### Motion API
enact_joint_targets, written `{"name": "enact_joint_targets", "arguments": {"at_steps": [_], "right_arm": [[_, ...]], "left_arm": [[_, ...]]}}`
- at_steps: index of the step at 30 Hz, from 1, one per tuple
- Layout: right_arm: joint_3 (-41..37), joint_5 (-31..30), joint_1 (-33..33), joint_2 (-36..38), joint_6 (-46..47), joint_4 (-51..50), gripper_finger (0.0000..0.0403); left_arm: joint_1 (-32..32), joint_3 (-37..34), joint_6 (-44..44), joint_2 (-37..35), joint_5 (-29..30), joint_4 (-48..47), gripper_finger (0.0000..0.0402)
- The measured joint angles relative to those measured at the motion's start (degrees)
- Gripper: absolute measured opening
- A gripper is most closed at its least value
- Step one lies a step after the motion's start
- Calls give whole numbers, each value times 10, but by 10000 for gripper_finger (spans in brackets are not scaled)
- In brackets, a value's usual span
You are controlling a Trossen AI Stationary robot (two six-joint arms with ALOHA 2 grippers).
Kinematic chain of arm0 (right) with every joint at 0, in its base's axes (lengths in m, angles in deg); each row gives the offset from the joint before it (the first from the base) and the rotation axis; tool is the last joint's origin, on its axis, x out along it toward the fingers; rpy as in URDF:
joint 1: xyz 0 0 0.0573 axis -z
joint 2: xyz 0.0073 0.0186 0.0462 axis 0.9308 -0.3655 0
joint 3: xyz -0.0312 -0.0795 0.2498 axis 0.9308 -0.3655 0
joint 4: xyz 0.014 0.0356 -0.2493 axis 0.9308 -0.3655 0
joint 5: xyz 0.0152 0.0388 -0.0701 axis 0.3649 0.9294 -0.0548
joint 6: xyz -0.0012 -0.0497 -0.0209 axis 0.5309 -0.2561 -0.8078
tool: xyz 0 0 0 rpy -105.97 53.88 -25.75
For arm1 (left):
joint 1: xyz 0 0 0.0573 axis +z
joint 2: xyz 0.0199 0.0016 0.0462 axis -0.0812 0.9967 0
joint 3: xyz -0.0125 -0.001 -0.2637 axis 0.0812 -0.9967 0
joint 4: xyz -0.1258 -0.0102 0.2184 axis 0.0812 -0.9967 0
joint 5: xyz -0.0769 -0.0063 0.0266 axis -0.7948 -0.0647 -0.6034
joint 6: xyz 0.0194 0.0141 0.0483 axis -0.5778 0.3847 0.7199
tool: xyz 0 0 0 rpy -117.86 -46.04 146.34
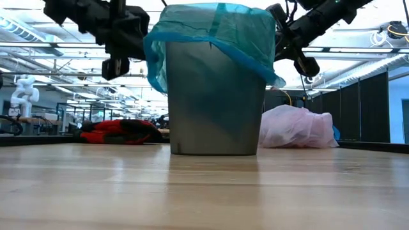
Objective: Place trash/remove bag and relplace
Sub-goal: Insert the new blue trash bag into the trash bin
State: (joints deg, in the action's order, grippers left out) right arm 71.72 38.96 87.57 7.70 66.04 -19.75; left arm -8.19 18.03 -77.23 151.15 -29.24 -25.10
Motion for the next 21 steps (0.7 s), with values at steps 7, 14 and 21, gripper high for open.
{"name": "enact_joint_targets", "arguments": {"at_steps": [7, 14, 21], "right_arm": [[0, 1, -3, -41, -60, -2, 0], [0, 37, -31, -75, -65, 19, 0], [0, -5, -63, 48, 14, -111, 0]], "left_arm": [[4, -11, 1, 29, 13, 26, 0], [16, -11, 15, 61, 17, 26, 0], [18, -11, 15, 70, 17, 27, 0]]}}
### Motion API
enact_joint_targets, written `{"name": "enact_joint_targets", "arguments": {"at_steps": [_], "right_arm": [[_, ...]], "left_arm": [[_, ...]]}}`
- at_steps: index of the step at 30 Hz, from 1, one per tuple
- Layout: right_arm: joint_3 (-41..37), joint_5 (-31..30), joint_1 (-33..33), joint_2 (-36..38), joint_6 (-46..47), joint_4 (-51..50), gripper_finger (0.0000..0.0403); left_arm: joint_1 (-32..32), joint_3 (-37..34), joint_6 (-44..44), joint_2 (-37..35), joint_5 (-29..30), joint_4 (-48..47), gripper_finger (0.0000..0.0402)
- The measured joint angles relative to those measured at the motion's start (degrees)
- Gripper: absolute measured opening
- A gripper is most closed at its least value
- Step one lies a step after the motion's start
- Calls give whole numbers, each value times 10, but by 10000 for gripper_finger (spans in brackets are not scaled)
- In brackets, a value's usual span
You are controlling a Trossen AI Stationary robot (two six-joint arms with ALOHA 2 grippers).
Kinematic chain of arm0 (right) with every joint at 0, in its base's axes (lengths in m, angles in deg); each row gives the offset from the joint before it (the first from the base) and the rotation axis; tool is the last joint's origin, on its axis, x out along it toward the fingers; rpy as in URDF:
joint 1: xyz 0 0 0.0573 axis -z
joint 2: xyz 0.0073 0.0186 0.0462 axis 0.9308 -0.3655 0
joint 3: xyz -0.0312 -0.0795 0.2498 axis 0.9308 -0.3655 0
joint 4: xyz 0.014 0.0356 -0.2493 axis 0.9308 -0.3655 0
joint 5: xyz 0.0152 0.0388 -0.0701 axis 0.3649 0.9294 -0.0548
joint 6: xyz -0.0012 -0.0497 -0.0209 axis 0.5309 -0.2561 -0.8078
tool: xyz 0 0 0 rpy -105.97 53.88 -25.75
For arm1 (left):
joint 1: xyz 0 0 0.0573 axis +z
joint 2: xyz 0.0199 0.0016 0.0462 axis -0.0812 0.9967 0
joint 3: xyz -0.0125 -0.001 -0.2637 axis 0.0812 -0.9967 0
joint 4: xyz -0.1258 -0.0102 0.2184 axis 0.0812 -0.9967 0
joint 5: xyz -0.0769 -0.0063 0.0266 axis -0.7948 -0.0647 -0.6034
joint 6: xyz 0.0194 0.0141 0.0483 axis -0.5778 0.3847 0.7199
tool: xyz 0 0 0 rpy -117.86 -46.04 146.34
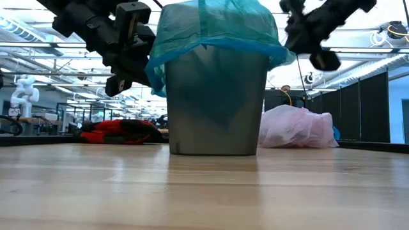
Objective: Place trash/remove bag and relplace
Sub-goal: Insert the new blue trash bag into the trash bin
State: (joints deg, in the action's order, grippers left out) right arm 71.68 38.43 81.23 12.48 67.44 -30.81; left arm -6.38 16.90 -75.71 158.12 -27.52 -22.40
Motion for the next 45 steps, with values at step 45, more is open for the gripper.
{"name": "enact_joint_targets", "arguments": {"at_steps": [45], "right_arm": [[43, -194, -177, -61, 172, -62, 0]], "left_arm": [[20, 0, 20, 0, 8, -17, 0]]}}
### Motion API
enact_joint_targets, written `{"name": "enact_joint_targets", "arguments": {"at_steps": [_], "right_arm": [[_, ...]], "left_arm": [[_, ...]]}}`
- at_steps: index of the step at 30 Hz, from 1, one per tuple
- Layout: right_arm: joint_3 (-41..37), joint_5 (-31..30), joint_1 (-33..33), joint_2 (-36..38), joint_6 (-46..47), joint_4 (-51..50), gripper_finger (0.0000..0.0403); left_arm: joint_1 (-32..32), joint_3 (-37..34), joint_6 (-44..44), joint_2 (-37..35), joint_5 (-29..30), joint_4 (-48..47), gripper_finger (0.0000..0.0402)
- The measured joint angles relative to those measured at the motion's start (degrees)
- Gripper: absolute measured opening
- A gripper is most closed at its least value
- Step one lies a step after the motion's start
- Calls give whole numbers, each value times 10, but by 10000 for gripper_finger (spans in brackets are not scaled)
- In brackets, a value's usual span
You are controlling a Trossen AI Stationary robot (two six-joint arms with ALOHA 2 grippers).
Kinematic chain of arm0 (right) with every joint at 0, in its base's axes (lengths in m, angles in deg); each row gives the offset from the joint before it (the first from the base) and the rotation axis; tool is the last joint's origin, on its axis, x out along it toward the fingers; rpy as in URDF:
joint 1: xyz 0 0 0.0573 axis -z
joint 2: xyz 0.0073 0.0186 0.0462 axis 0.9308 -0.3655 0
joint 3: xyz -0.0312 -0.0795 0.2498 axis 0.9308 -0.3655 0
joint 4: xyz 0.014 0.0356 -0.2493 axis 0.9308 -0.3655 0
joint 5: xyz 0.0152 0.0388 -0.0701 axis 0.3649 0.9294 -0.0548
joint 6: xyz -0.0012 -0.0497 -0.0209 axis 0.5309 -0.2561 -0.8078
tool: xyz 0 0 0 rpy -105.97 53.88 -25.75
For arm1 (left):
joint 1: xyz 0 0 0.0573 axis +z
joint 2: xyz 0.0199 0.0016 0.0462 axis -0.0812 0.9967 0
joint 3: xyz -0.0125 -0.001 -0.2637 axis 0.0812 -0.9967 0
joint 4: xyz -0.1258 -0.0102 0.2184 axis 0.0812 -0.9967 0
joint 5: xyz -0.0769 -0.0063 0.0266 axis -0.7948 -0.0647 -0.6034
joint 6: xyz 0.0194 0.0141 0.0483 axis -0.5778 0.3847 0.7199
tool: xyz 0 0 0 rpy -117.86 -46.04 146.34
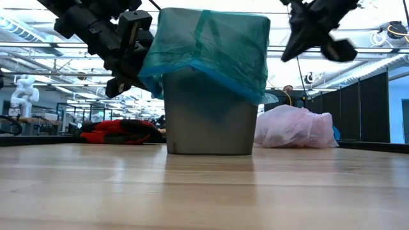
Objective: Place trash/remove bag and relplace
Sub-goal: Insert the new blue trash bag into the trash bin
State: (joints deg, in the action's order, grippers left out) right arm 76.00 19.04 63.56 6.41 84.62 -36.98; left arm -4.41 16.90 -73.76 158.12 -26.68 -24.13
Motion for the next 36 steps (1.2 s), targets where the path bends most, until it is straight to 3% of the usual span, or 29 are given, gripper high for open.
{"name": "enact_joint_targets", "arguments": {"at_steps": [2, 4, 9, 14, 21, 28, 36], "right_arm": [[23, -23, -1, 24, -38, -27, 0], [53, -25, 2, 40, -142, -4, 0], [174, 42, 20, 14, -433, 68, 0], [336, 114, 59, -90, -717, 5, 0], [528, 160, 105, -266, -1096, -154, 0], [610, 171, 117, -399, -1234, -236, 0], [608, 171, 117, -452, -1278, -259, 0]], "left_arm": [[0, 0, 0, 0, 0, 0, 0], [0, 0, 1, 0, 0, 0, 0], [0, 0, 1, 0, 0, -1, 0], [0, 0, 3, 0, 0, 1, 0], [0, 0, 14, 0, 0, 14, 0], [0, 0, 17, -2, 4, 21, 0], [0, 0, 27, -3, 6, 29, 0]]}}
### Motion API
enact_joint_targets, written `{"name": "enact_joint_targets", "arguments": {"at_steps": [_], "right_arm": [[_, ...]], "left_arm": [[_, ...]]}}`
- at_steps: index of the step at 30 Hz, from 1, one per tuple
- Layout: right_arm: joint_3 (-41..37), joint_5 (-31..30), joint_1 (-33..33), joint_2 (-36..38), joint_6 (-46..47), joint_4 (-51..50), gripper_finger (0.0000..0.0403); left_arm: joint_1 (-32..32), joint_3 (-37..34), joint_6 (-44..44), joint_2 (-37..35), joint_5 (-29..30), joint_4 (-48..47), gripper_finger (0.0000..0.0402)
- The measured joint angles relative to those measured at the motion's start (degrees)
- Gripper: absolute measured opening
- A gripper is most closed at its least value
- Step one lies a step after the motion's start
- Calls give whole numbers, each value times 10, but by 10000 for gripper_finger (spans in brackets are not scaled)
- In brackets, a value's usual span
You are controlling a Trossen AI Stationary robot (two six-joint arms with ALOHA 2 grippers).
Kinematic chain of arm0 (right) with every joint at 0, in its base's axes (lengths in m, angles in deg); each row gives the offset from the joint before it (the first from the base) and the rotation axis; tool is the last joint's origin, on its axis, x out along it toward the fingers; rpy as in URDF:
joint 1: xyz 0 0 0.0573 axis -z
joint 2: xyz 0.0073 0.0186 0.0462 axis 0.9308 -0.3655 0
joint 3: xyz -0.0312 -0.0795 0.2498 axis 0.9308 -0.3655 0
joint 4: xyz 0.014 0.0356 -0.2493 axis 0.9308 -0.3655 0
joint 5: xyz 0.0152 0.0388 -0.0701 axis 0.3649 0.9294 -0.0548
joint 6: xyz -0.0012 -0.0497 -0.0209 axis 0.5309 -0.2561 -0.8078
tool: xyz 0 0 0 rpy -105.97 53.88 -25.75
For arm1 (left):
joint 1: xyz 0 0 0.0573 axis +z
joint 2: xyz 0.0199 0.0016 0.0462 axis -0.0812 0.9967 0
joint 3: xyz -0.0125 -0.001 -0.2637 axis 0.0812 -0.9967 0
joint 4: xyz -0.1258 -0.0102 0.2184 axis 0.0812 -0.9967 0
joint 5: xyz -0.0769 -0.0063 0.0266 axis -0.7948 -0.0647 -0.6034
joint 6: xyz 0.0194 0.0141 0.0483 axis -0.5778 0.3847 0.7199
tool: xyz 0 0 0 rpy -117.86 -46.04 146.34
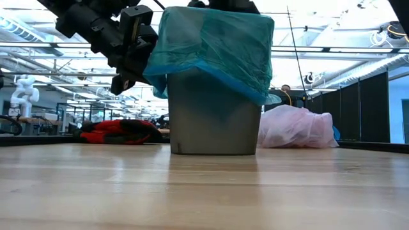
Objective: Place trash/remove bag and relplace
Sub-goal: Insert the new blue trash bag into the trash bin
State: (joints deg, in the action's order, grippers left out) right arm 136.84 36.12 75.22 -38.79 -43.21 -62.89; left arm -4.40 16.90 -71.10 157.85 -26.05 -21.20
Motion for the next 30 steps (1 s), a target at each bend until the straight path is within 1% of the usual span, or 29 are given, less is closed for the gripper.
{"name": "enact_joint_targets", "arguments": {"at_steps": [7, 12, 18, 22, 27, 30], "right_arm": [[-40, -6, 1, -8, -75, 15, 0], [-82, -28, 2, -8, -105, 35, 0], [-123, -27, 2, -8, -100, 59, 0], [-147, 0, 3, -7, -97, 77, 0], [-183, 17, 4, -7, -82, 106, 0], [-201, 18, 4, -7, -70, 109, 0]], "left_arm": [[6, 0, 10, -15, 0, -1, 0], [17, 0, 19, -19, 0, -2, 0], [19, 0, 25, -19, 0, -2, 0], [19, 0, 30, -19, -4, -3, 0], [19, 0, 30, -19, -4, -4, 0], [17, 0, 30, -22, -11, -5, 0]]}}
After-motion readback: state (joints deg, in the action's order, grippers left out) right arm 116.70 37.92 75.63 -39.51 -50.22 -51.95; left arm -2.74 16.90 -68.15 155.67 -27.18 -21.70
